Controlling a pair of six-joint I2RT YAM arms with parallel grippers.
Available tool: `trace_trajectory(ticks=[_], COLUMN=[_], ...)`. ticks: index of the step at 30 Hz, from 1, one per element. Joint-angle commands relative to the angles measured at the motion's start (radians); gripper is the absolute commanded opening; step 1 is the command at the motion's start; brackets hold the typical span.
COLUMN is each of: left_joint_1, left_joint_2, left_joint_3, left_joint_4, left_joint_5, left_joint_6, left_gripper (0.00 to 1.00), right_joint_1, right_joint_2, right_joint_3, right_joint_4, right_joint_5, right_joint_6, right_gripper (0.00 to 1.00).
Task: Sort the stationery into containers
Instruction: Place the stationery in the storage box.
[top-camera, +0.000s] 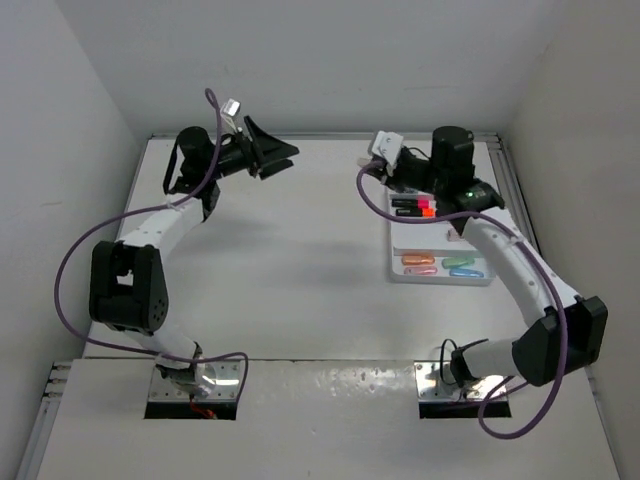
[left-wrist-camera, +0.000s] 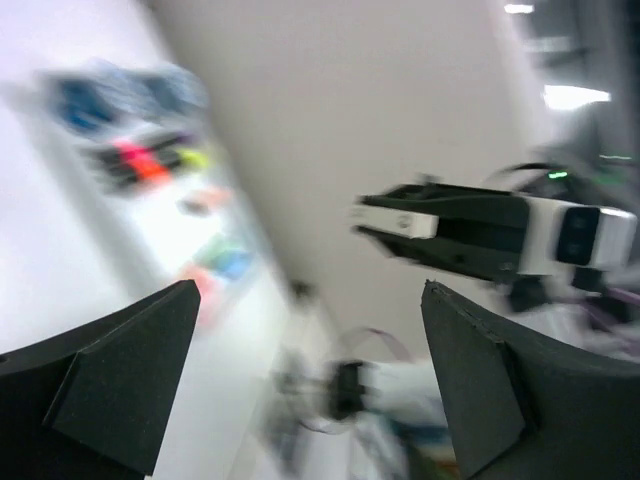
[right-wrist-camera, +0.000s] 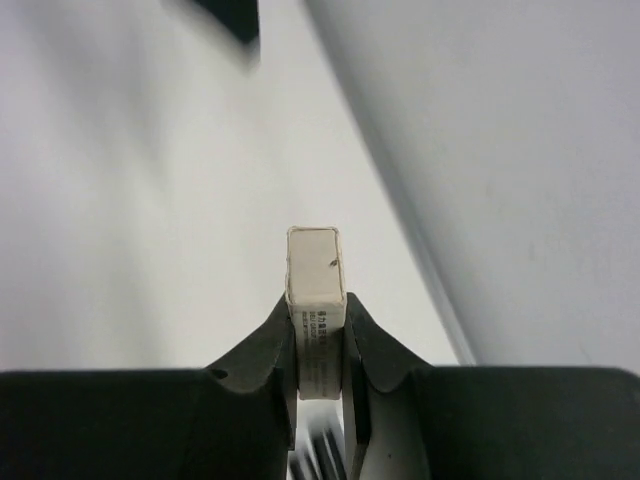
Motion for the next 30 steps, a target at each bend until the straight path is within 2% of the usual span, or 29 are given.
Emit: trace_trajectory(ticks=[1,2,4,7,11,16,20,25,30], left_joint_1=[0.022,0.019,0.025,0.03,0.033,0.042,0.051,0.062,0.068], left_joint_2=[-0.071,-0.078,-0.101,-0.098,-0.063,-0.04,0.001,0.024,0.008], left_joint_3=[0.11,0.104,0.058,0.017,0.006,0.012,0.081,0.15,0.129], left_joint_4=[-0.602,-0.648,-0.64,-0.616,-0.616,-0.63,-0.728,-0.842,-0.859], left_joint_5=[-0.061,-0.08,-0.102,-0.099,-0.076,-0.113,-0.15,-0.185,-0.216], left_joint_6=[0.617,0.714,0.736,0.722,0.701,0.708,0.73,0.816,0.842], left_gripper=[1.0,1.0,1.0,1.0,1.0,1.0,1.0,1.0,1.0], right_joint_1=[-0.135,-0.17,-0.253,-0.321,-0.333,-0.301,-0.28,-0.281,-0.284], right_joint_2=[0.038,0.108,0.185,0.314,0.382,0.451,0.492,0.583,0.629], right_joint_3=[0.094,0.122,0.208,0.302,0.305,0.264,0.211,0.248,0.259], right_joint_4=[-0.632,-0.738,-0.931,-1.007,-1.021,-1.022,-0.97,-0.955,-0.929], right_joint_5=[-0.041,-0.021,0.065,0.121,0.196,0.231,0.234,0.262,0.285], right_joint_6=[-0.493,-0.661,-0.771,-0.874,-1.012,-0.98,-0.937,-0.908,-0.905], right_gripper=[0.0,0.0,0.0,0.0,0.0,0.0,0.0,0.0,0.0])
